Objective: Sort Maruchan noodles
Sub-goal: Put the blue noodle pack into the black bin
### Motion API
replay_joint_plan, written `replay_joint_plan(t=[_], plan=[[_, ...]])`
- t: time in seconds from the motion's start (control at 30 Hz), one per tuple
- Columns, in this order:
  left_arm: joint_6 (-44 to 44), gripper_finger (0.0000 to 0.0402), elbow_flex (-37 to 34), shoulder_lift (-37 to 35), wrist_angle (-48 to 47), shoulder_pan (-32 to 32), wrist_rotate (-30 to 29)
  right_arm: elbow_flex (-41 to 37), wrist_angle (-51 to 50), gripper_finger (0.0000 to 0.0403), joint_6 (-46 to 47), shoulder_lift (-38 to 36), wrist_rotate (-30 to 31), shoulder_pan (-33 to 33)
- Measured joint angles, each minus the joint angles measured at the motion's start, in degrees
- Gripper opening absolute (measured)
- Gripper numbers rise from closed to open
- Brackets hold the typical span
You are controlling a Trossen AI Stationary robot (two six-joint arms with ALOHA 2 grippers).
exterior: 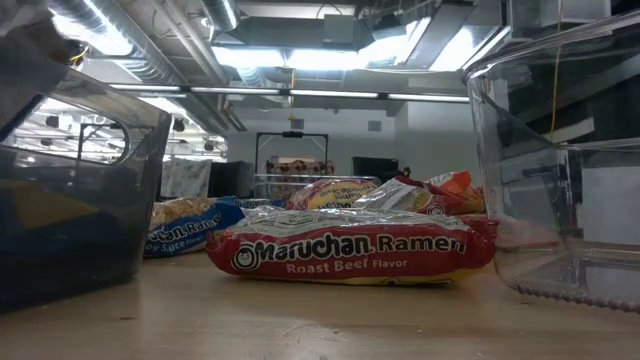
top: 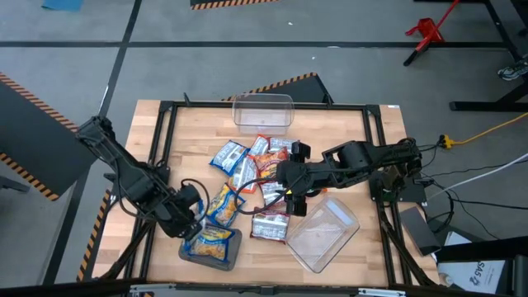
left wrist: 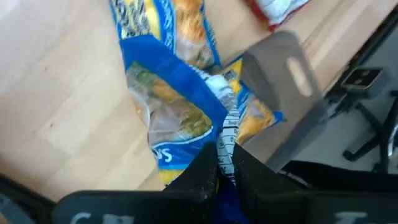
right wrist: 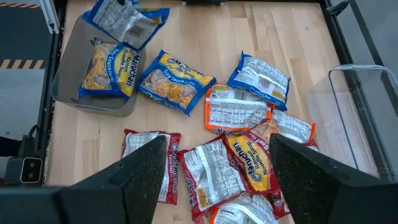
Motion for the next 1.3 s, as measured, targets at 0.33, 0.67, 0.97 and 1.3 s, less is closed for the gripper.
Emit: replay_joint_plan(t=[0.33,0.67,0.97,1.3], plan=[[1.54,0.0011,-0.03,6.41,-0.2,-0.38,2.02,0.0,-0.7,0.0269,0.0,0.0,-0.53,0.0],[1.62,0.0009,6.57,8.3,-0.68,-1.53,-7.83,0.0,-1.18,0.0269,0.0,0.0,-0.55,0.0],[4.73,0.0009,8.77,11.66,4.87,-0.71,-17.86,0.0,-1.38,0.0269,0.15,0.0,-1.49,0.0],[1.78,0.001,8.75,17.53,12.95,-1.74,-17.63,0.0,-2.08,0.0269,0.07,0.0,-1.84,0.0]])
